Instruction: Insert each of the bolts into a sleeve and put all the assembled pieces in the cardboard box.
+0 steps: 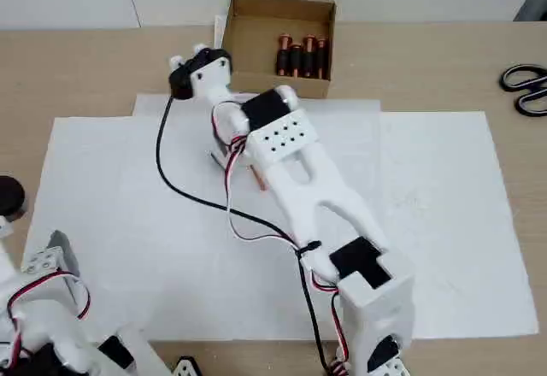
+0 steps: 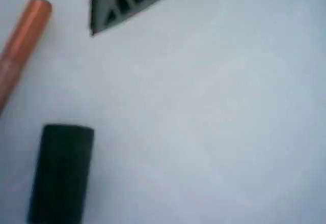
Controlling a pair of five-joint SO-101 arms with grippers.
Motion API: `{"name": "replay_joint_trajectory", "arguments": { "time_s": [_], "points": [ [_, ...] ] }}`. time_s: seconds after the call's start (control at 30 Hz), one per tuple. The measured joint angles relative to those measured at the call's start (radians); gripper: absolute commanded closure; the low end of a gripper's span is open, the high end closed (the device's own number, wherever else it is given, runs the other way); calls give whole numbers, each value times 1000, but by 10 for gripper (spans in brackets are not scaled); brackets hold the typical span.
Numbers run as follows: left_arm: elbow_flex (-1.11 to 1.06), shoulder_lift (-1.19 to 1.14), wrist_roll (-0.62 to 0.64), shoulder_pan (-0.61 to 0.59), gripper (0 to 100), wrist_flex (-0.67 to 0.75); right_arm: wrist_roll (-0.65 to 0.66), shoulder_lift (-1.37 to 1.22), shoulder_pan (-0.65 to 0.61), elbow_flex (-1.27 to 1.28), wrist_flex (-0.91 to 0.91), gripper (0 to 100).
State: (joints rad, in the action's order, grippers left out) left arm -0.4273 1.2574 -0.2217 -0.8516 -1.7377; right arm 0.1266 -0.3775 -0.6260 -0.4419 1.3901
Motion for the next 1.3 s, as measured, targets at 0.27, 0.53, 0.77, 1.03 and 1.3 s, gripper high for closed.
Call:
{"name": "replay_joint_trajectory", "arguments": {
  "time_s": [0.27, 0.53, 0.77, 1.03, 1.3],
  "points": [
    [0, 9, 0, 0, 751, 0, 0, -126, -28, 2, -149, 794],
    [0, 9, 0, 0, 751, 0, 0, -149, -54, 2, -206, 794],
    [0, 9, 0, 0, 751, 0, 0, -210, -55, 2, -236, 794],
    [0, 9, 0, 0, 751, 0, 0, -212, -57, 2, -261, 794],
    [0, 9, 0, 0, 751, 0, 0, -269, -57, 2, -282, 794]
  ]
}}
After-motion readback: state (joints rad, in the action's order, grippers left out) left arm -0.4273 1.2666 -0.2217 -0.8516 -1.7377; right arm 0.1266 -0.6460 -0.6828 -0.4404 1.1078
